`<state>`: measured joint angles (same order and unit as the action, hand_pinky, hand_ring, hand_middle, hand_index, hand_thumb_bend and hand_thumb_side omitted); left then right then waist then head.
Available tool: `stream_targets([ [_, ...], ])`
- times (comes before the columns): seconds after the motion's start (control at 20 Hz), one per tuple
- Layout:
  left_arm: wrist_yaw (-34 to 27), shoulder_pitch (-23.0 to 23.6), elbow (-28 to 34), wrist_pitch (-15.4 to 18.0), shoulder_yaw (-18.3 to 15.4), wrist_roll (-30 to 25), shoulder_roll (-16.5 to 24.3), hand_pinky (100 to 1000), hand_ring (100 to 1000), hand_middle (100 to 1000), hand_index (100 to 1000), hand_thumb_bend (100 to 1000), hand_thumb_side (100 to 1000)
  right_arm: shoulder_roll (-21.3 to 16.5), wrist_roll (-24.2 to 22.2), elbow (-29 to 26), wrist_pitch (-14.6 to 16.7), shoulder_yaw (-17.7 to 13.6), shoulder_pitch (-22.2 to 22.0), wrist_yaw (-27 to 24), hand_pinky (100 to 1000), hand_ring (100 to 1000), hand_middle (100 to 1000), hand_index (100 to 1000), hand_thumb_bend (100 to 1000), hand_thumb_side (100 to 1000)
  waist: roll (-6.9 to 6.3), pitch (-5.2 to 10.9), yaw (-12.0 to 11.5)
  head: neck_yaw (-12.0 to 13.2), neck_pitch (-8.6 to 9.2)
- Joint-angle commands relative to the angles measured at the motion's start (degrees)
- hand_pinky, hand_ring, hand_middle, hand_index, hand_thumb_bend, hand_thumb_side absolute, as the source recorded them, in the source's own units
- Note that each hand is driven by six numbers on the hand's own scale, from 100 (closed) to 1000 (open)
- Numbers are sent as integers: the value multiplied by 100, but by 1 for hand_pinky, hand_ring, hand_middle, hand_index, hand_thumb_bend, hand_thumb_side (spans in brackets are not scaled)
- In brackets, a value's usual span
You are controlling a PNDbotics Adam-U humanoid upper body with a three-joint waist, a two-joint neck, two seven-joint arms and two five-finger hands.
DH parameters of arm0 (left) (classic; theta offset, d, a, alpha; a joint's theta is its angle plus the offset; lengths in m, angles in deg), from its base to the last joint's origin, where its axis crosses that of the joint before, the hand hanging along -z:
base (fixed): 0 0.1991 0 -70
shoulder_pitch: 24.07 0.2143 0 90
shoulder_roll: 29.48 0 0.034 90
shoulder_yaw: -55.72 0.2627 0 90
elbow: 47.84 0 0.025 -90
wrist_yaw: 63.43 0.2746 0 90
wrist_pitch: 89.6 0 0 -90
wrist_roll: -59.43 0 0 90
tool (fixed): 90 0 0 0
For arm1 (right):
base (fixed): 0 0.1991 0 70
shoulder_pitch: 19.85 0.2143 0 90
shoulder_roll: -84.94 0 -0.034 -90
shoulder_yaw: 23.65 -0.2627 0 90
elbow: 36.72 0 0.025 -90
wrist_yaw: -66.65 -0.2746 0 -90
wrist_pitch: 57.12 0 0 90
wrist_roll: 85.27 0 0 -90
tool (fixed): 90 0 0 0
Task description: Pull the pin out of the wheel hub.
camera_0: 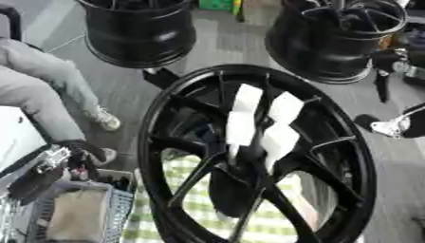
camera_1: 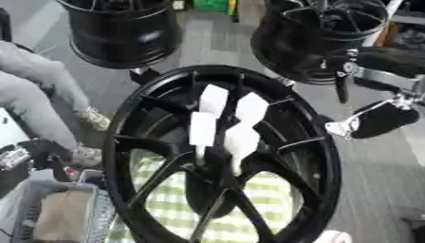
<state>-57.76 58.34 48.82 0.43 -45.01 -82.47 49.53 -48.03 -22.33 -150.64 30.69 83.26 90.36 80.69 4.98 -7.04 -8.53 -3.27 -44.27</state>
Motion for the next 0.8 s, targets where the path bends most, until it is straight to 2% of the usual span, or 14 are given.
stream_targets([
  [0.05, 2, -70, 58, 45, 32, -7, 110, 584, 461, 596, 703, 100, 905, -16, -279, -68, -12, 123, 196, 24, 696, 458, 845, 970, 303, 295, -23, 34, -7, -34, 15],
  [0.8, 8, -93, 21, 105, 74, -7, 109, 584, 461, 596, 703, 100, 906, 364, -870, -68, -32, 558, 752, 149, 691, 433, 845, 959, 286, 266, -52, -2, -20, -60, 15],
])
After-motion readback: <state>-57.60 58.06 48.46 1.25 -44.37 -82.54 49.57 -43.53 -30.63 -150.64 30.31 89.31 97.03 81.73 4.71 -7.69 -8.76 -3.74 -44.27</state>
